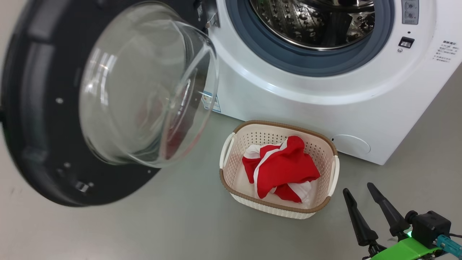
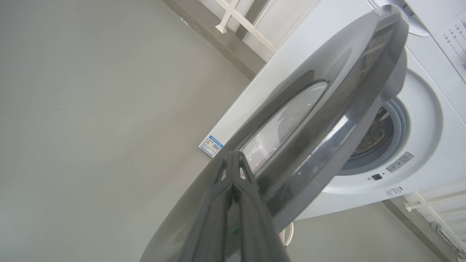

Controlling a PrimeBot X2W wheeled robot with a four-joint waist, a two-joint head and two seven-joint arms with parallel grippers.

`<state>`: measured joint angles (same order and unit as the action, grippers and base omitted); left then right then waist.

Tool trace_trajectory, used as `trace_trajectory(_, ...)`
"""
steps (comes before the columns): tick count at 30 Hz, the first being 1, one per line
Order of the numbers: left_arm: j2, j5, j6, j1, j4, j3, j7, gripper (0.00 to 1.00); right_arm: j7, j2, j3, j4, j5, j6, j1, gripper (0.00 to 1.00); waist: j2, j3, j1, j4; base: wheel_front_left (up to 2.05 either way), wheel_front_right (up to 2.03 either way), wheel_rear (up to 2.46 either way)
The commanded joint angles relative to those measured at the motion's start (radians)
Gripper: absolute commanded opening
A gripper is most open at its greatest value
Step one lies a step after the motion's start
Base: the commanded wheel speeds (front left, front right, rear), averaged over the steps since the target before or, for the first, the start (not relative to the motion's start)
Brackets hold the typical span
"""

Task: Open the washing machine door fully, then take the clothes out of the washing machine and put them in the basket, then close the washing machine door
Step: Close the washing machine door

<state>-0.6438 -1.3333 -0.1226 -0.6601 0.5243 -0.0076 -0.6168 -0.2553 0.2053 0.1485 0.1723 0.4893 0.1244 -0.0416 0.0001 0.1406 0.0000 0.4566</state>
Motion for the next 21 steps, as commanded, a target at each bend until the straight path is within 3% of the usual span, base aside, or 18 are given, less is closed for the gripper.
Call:
trace_trajectory(1, -0.034, -0.029, -0.008, 0.015, -0.085, -0.009, -0.03, 0.0, -0.006, 0.005, 0.018, -0.02, -0.006, 0.006, -0.005, 1.0, -0.0001, -0.012, 0.0, 0.002, 0.0, 0.0, 0.0)
trace_trajectory(14, -0.049, -0.136, -0.008, 0.108, -0.437, -0.143, -0.029, 0.0, -0.006, -0.008, 0.007, -0.023, -0.008, 0.006, -0.015, 1.0, -0.0001, -0.034, 0.0, -0.015, 0.0, 0.0, 0.0)
trace_trajectory(21, -0.015, -0.122, -0.008, 0.089, -0.574, -0.247, 0.024, 0.0, -0.006, -0.007, 0.001, -0.025, -0.008, 0.006, -0.015, 1.0, -0.0001, -0.034, 0.0, -0.034, 0.0, 0.0, 0.0)
